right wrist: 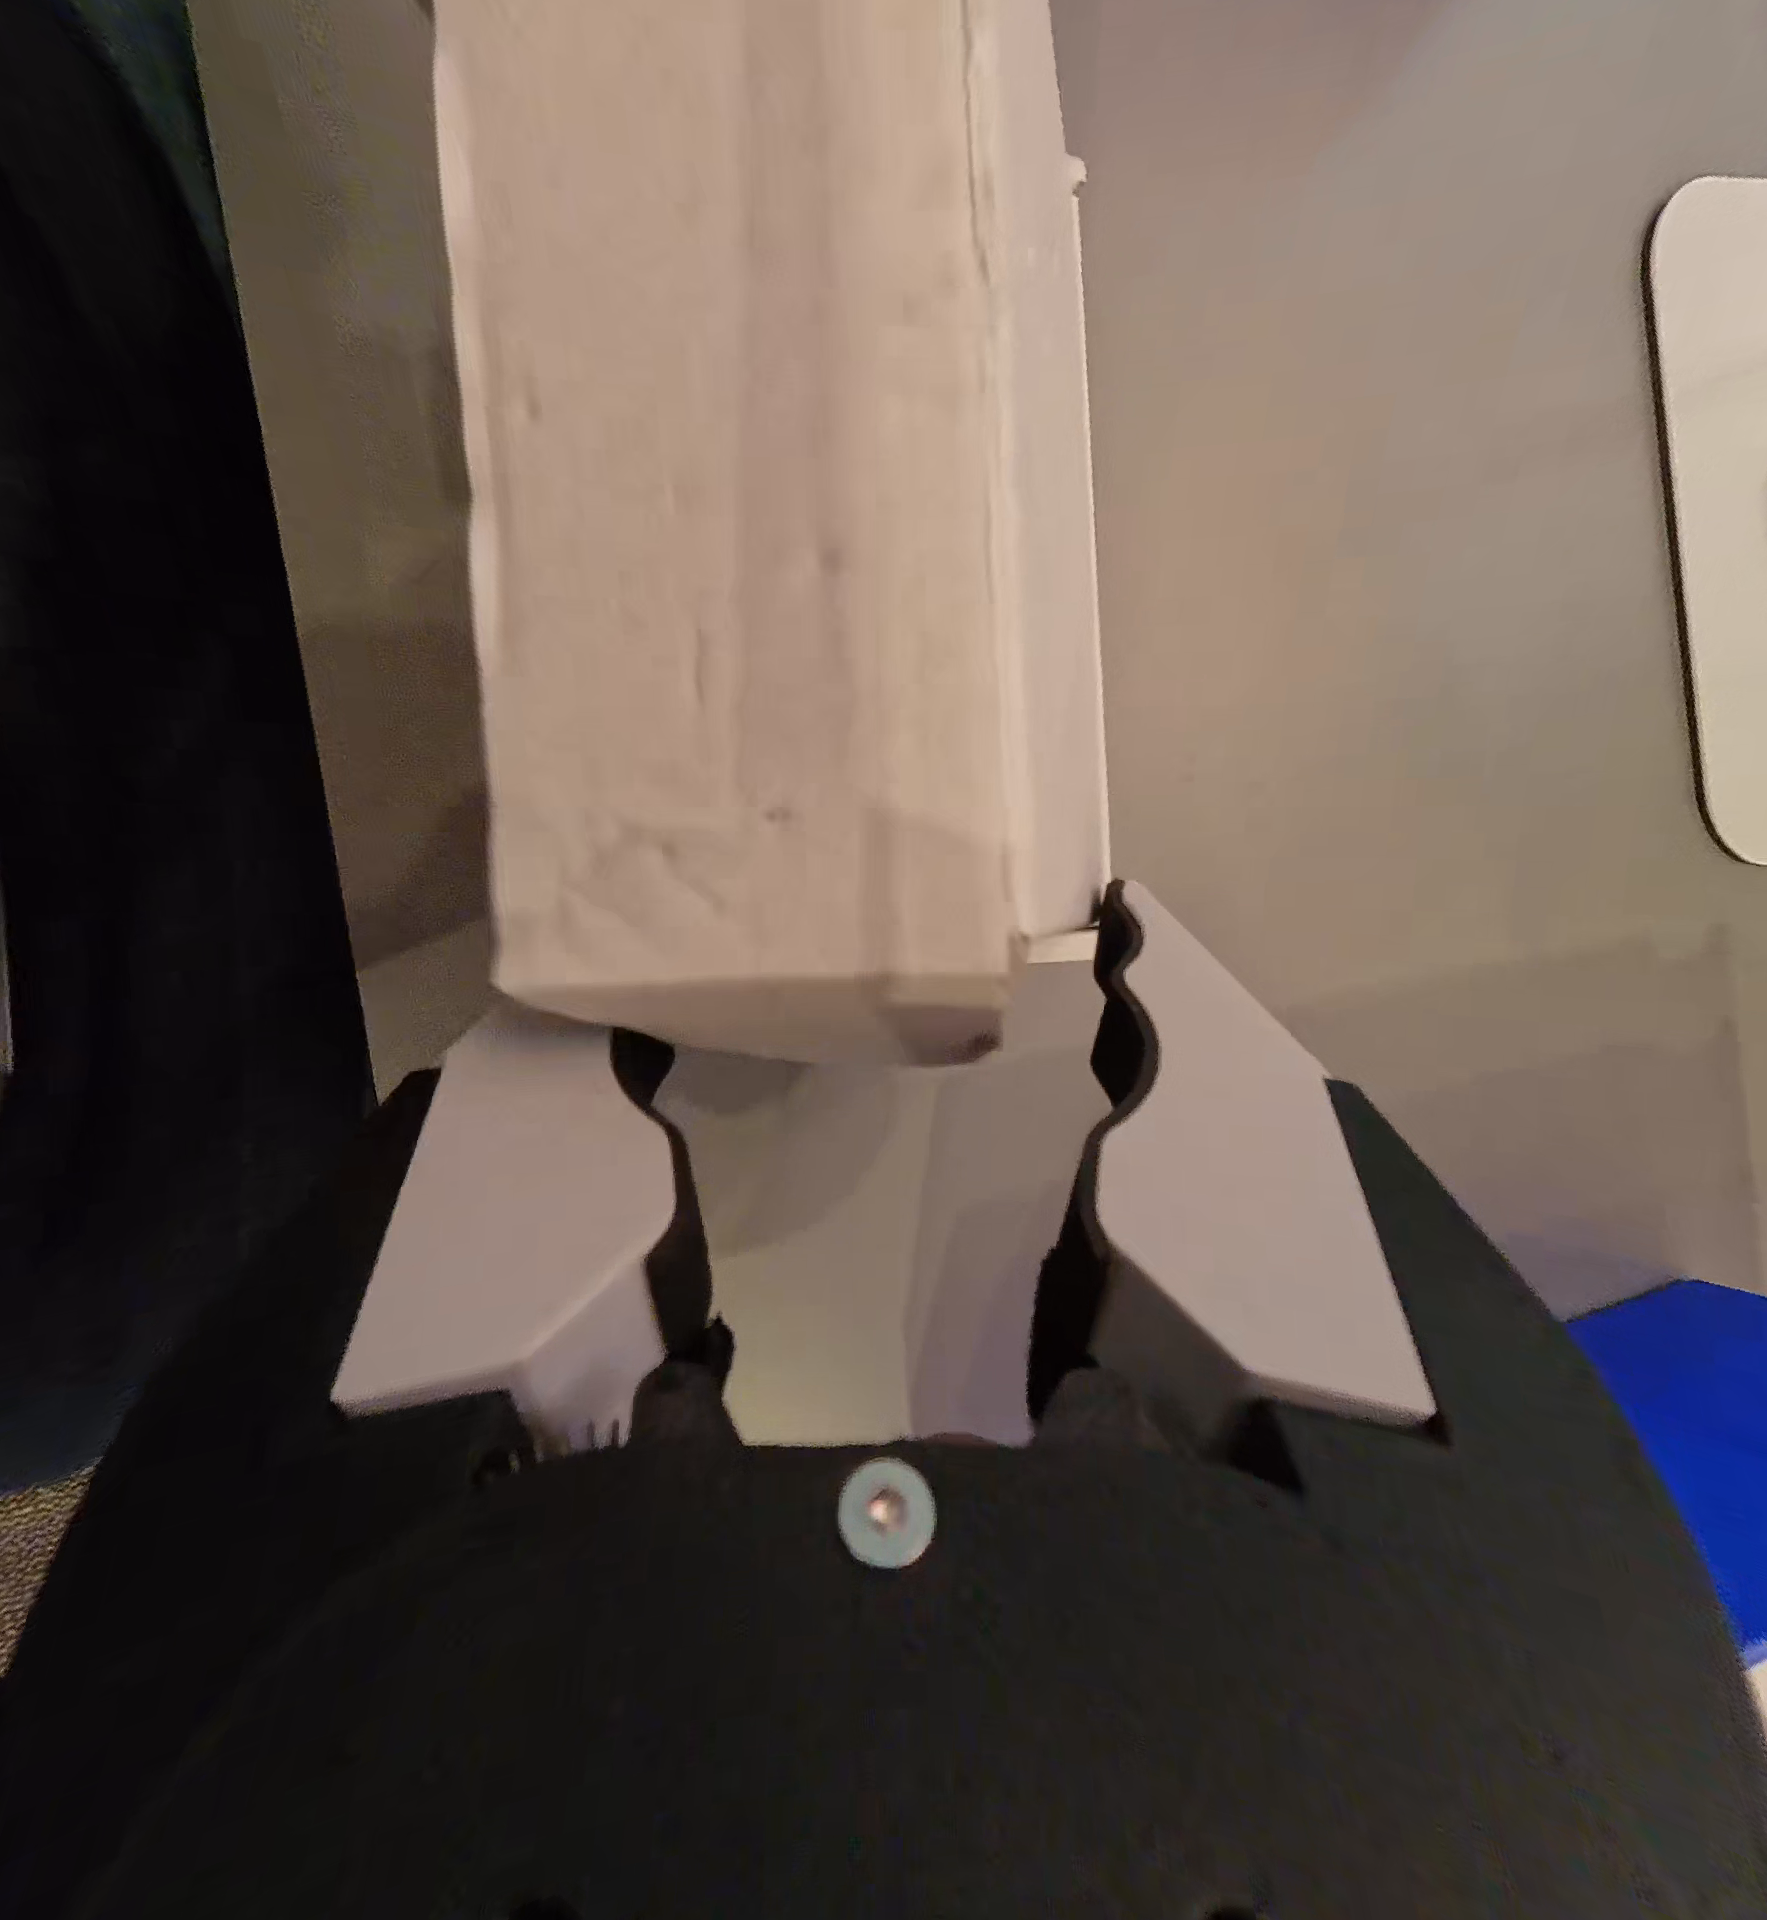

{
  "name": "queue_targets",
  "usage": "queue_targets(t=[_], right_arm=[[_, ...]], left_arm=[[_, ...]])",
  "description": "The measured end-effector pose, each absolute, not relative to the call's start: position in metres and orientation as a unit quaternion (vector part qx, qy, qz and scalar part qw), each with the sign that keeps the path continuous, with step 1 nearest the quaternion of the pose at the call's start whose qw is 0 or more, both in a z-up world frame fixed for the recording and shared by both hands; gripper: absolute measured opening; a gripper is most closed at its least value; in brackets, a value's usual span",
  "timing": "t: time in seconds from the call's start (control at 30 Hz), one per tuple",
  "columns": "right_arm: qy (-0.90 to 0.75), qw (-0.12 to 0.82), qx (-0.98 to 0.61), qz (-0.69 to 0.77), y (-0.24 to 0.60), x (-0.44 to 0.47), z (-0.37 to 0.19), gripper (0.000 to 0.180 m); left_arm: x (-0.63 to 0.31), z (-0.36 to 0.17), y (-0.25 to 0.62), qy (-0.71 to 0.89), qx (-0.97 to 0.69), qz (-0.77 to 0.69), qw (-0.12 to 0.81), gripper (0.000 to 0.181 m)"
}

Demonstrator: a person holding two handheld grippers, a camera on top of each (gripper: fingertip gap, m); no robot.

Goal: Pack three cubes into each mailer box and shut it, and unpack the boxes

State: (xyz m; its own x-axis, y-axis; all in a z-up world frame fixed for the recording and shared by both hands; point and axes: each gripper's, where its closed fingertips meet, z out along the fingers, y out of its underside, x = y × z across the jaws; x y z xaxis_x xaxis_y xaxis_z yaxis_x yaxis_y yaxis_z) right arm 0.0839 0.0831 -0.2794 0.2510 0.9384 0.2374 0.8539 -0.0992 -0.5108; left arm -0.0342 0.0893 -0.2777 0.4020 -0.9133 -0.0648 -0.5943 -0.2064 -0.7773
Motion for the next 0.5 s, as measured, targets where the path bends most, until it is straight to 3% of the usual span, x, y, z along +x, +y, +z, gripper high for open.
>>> queue_targets(t=[0.33, 0.5], right_arm=[[-0.623, 0.296, -0.722, 0.046, 0.074, 0.087, -0.272, 0.083], [-0.633, 0.324, -0.703, 0.026, 0.067, 0.085, -0.248, 0.088]], left_arm=[[-0.051, -0.250, 0.091, 0.516, -0.715, -0.086, 0.464, 0.087], [-0.042, -0.225, 0.091, 0.562, -0.662, -0.034, 0.494, 0.085]])
